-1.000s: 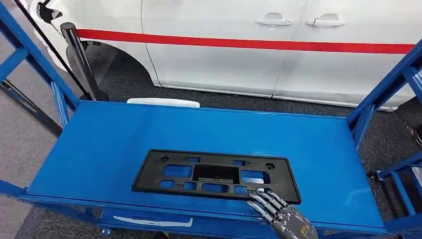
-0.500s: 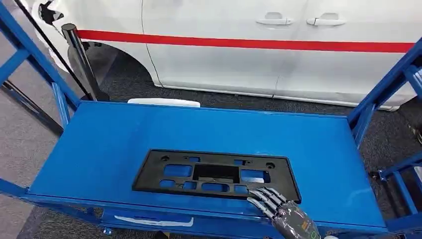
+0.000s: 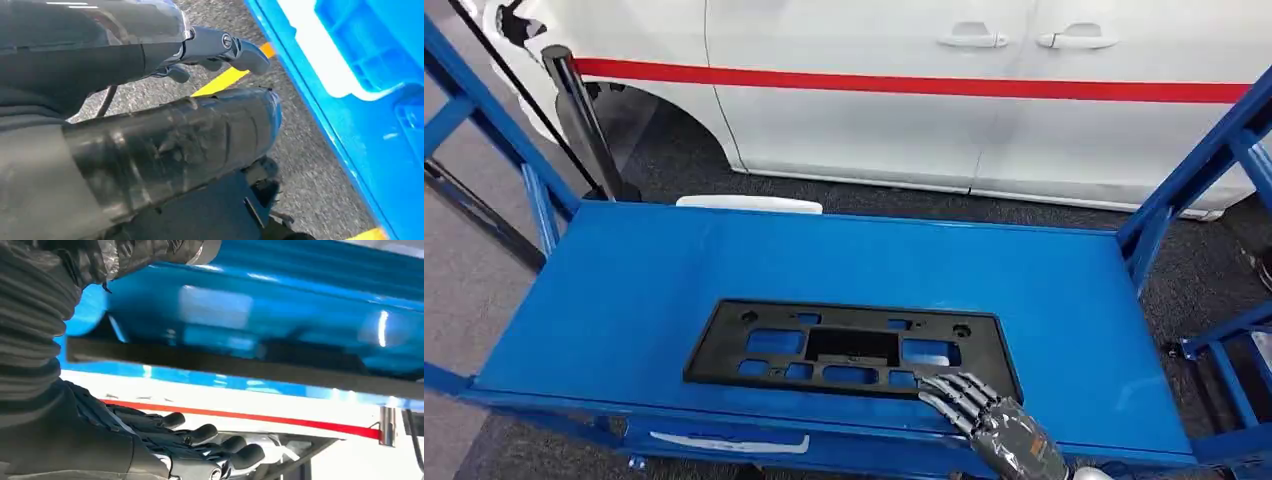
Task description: Take the parts from the cabinet and place them on the table.
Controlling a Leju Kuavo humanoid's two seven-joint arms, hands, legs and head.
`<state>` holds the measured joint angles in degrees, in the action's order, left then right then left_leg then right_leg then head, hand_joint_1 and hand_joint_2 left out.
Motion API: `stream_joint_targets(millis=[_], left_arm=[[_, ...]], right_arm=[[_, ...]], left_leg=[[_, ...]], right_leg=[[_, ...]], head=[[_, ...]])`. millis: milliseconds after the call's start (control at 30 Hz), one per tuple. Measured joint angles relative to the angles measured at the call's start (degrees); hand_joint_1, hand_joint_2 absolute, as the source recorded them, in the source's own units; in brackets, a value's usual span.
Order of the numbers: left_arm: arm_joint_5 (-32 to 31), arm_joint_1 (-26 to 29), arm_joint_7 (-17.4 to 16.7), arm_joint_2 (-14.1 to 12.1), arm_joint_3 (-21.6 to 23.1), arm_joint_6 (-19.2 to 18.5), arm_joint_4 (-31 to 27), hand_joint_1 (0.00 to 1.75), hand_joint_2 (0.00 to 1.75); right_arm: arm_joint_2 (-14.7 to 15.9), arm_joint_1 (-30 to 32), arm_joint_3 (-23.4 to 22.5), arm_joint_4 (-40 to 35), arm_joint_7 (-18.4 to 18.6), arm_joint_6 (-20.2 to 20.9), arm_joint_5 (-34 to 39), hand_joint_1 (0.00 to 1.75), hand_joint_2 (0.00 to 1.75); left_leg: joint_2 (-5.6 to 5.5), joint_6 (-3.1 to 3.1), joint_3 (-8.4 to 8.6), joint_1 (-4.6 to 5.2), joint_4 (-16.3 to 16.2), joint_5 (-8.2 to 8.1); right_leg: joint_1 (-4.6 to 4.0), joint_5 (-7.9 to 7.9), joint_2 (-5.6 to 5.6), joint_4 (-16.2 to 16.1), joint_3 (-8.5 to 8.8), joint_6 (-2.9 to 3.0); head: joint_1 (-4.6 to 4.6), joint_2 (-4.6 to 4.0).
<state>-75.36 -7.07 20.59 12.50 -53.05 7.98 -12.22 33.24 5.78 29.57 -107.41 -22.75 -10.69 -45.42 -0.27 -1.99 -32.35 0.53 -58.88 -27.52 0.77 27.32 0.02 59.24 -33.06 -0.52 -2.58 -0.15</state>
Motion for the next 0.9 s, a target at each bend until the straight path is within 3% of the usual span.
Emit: stream_joint_targets(millis=[67,100,133,200,233,267,300,367,400,433,533,600,667,733,767,800,833,900], left_arm=[[0.00,0.14,-0.04,-0.02,0.00,0.02,0.00,0.00,0.00],[0.00,0.08,-0.02,-0.02,0.04,0.02,0.00,0.00,0.00],[0.00,-0.06,-0.02,-0.02,0.04,0.02,0.00,0.00,0.00],[-0.04,-0.07,-0.02,-0.02,0.11,-0.04,0.00,0.00,0.00],[-0.07,0.02,-0.04,-0.02,0.11,-0.07,0.00,0.00,0.00],[-0.09,0.11,-0.13,-0.02,0.13,-0.13,0.00,0.00,0.00],[-0.13,0.12,-0.20,-0.02,0.15,-0.13,0.00,0.00,0.00],[-0.24,0.08,-0.22,0.00,0.22,-0.22,0.00,0.00,0.00],[-0.28,0.10,-0.24,0.00,0.24,-0.24,0.00,0.00,0.00],[-0.31,0.00,-0.33,0.00,0.24,-0.24,0.00,0.00,0.00],[-0.39,0.00,-0.46,0.00,0.33,-0.26,0.00,0.00,0.00],[-0.42,-0.02,-0.48,-0.02,0.39,-0.26,0.00,0.00,0.00],[-0.44,0.00,-0.48,0.00,0.59,-0.28,0.00,0.00,0.00],[-0.44,0.08,-0.55,0.00,0.70,-0.33,0.00,0.00,0.00],[-0.46,0.19,-0.55,-0.02,0.74,-0.42,0.00,0.00,0.00],[-0.55,0.28,-0.59,-0.02,0.79,-0.42,0.00,0.00,0.00],[-0.57,0.27,-0.63,-0.04,0.83,-0.42,0.00,0.00,0.00],[-0.59,0.16,-0.63,-0.04,0.98,-0.42,0.00,0.00,0.00]], right_arm=[[-0.07,-0.29,-0.35,-0.50,-0.17,-0.48,-0.11,0.00,1.75],[-0.22,-0.39,-0.63,-0.59,-0.20,-1.07,-0.59,0.00,1.75],[-0.33,-0.67,-0.79,-0.65,-0.20,-1.75,-1.12,0.00,1.75],[-0.66,-0.80,-1.09,-0.61,0.00,-2.69,-2.08,0.00,1.75],[-0.85,-0.79,-1.18,-0.57,0.11,-3.04,-2.38,0.00,1.75],[-1.07,-0.81,-1.27,-0.46,0.43,-3.49,-2.88,0.00,1.75],[-1.25,-0.83,-1.40,-0.37,0.66,-3.80,-3.30,0.00,1.75],[-1.51,-1.14,-2.03,-0.09,1.25,-4.87,-4.67,0.00,1.75],[-1.64,-1.52,-2.21,0.09,1.68,-5.46,-5.42,0.00,1.75],[-1.86,-1.98,-2.23,0.44,2.01,-5.73,-5.88,0.00,1.75],[-2.43,-2.46,-2.73,1.58,2.58,-6.21,-6.62,0.00,1.75],[-2.75,-2.95,-2.97,2.30,2.93,-6.23,-6.91,0.00,1.75],[-2.99,-3.31,-3.19,3.00,3.32,-6.14,-7.04,0.00,1.75],[-3.19,-3.31,-3.34,4.09,3.91,-5.62,-7.04,0.00,1.75],[-3.26,-3.31,-3.37,4.61,4.15,-5.20,-7.04,0.00,1.75],[-3.26,-3.34,-3.41,5.27,4.22,-5.09,-7.06,0.00,1.75],[-3.28,-3.40,-3.45,5.64,4.28,-5.03,-7.06,0.00,1.75],[-3.28,-3.79,-3.50,6.34,4.57,-4.92,-7.24,0.00,1.75]], left_leg=[[0.02,-0.74,0.40,-0.39,1.08,0.64],[0.08,-1.03,0.71,-0.42,1.54,0.95],[0.15,-1.40,0.69,-0.45,1.60,1.02],[0.19,-1.49,0.63,-0.30,1.55,1.00],[0.21,-1.50,0.61,-0.23,1.50,0.99],[0.21,-1.49,0.62,-0.22,1.42,0.97],[0.17,-1.46,0.63,-0.23,1.28,0.89],[0.04,-1.14,0.65,-0.33,0.73,0.53],[0.04,-0.88,0.55,-0.31,0.38,0.27],[-0.01,-0.50,0.23,0.10,0.08,0.04],[0.01,0.21,0.20,-0.02,0.25,0.21],[0.02,0.94,-0.11,-0.27,-0.86,-0.85],[0.04,1.39,-2.99,-0.35,-7.17,-4.84],[0.06,1.65,-7.07,-0.46,-15.78,-8.36],[0.06,1.67,-7.87,-0.48,-17.42,-8.24],[0.06,1.58,-7.27,-0.49,-16.15,-6.76],[0.06,1.42,-5.67,-0.49,-12.74,-4.50],[0.06,0.77,-0.83,-0.48,-2.74,0.40]], right_leg=[[-0.16,0.10,-0.01,-0.10,0.13,-0.73],[0.12,0.97,0.00,1.02,-0.15,-0.85],[0.13,3.00,0.02,3.92,-1.47,-0.99],[0.24,7.07,0.00,12.59,-5.58,-1.35],[0.33,7.97,0.00,15.84,-7.21,-1.50],[0.44,7.49,-0.01,16.73,-7.77,-1.61],[0.56,5.67,-0.01,14.86,-6.94,-1.70],[0.86,0.36,-0.03,5.30,-2.34,-1.77],[0.98,-0.31,-0.03,1.16,-0.62,-1.70],[0.44,0.32,0.03,0.76,-0.35,-1.45],[0.36,-0.02,0.17,0.76,-0.75,-0.36],[0.60,-0.43,0.06,0.17,-0.49,0.37],[0.50,-0.47,-0.08,0.13,-0.62,1.00],[0.33,-0.45,-0.20,0.16,-0.79,1.07],[0.28,-0.45,-0.21,0.18,-0.79,1.07],[0.26,-0.45,-0.18,0.18,-0.72,1.07],[0.26,-0.44,-0.15,0.20,-0.65,1.06],[0.25,-0.39,-0.09,0.20,-0.40,0.97]], head=[[0.02,0.00],[-0.06,0.00],[-0.04,0.00],[-0.04,0.00],[-0.07,0.00],[-0.04,0.00],[-0.07,0.00],[-0.07,0.00],[-0.09,0.00],[-0.09,0.00],[0.00,0.00],[0.00,0.00],[0.02,0.00],[0.04,0.00],[0.04,0.00],[0.04,0.00],[0.04,0.00],[0.02,0.00]])
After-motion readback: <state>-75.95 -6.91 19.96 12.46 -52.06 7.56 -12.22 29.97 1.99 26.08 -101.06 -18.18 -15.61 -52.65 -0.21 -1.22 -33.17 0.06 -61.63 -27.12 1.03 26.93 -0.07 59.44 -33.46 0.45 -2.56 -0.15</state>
